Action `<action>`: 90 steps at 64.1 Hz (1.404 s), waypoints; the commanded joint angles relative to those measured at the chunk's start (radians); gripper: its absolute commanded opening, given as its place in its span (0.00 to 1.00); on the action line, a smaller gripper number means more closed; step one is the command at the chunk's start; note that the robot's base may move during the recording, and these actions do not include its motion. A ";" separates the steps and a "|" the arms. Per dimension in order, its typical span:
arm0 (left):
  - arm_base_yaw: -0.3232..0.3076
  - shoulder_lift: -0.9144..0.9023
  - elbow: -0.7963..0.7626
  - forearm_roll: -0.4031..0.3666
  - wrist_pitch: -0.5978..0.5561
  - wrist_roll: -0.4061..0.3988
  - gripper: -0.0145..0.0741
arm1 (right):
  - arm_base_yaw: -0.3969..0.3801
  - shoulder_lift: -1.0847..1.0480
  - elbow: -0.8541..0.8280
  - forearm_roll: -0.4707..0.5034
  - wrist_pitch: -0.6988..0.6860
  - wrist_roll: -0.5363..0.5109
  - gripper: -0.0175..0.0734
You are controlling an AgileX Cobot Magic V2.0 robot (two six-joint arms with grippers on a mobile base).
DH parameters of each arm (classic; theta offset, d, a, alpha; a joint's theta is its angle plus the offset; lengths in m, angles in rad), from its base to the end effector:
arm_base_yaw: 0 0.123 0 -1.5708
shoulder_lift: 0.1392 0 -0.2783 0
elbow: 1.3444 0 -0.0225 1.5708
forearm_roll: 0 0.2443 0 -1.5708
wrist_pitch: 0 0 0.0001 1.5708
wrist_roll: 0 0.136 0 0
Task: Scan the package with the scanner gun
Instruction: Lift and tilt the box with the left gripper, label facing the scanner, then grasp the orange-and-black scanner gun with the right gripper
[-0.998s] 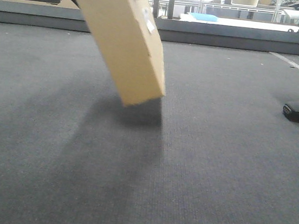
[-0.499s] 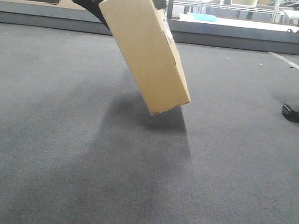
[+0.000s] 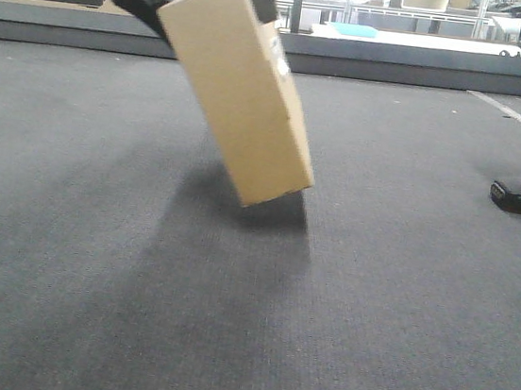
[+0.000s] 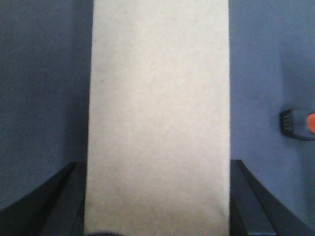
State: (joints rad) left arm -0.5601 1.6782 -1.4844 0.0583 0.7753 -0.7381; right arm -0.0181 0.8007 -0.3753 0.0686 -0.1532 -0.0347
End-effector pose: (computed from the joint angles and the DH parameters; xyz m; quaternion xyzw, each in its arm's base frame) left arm 0.3415 -0.2076 0.2844 -0.0710 0.9383 -0.1831 0.2847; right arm 0.2074 -0.0052 0.2627 0.0230 0.7692 0.0008 0.6386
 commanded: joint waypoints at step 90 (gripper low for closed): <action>0.067 0.014 -0.004 -0.126 -0.084 0.193 0.04 | 0.001 0.882 0.009 0.074 -1.068 0.220 0.62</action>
State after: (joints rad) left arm -0.4933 1.6944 -1.4844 -0.0670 0.7203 -0.5529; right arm -0.0181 1.6746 -0.3308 0.1069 -1.1944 0.1818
